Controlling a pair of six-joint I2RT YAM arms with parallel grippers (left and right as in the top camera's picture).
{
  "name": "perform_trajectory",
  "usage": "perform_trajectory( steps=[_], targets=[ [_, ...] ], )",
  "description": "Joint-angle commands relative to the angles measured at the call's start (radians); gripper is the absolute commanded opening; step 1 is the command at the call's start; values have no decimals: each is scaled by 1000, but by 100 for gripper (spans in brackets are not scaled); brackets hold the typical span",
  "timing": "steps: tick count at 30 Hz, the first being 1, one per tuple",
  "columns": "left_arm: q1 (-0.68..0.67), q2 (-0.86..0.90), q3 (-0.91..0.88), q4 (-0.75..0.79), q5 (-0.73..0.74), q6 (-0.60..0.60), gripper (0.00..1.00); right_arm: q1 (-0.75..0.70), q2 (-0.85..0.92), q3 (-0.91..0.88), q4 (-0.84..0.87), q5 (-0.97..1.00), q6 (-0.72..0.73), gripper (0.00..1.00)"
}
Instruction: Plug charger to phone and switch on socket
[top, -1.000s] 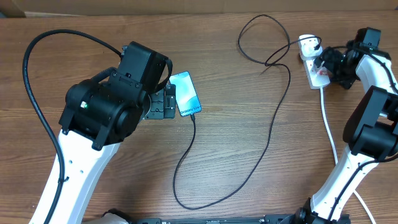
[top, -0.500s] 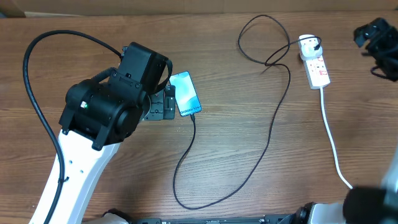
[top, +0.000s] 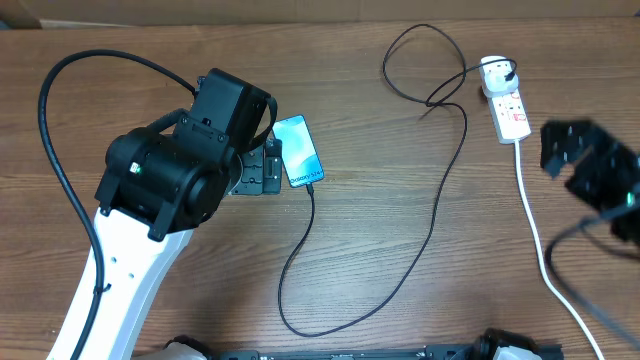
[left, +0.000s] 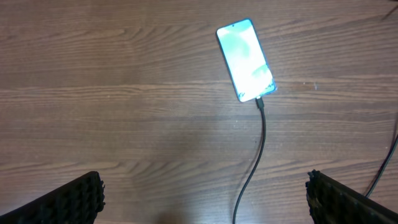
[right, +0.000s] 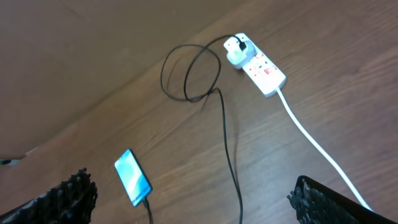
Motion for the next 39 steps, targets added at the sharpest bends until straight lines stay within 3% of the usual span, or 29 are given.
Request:
perform_trajectory(
  steps=[1, 9, 32, 39],
  targets=[
    [-4, -2, 0, 5, 4, -14, 100, 7, -81, -33, -42, 10, -10, 100],
    [-4, -2, 0, 5, 4, -14, 100, 7, -132, -42, -292, -46, 0, 100],
    [-4, -2, 0, 5, 4, -14, 100, 7, -132, -43, -288, -68, -8, 100],
    [-4, -2, 0, 5, 4, -14, 100, 9, -150, -82, -200, -73, -70, 100]
  ],
)
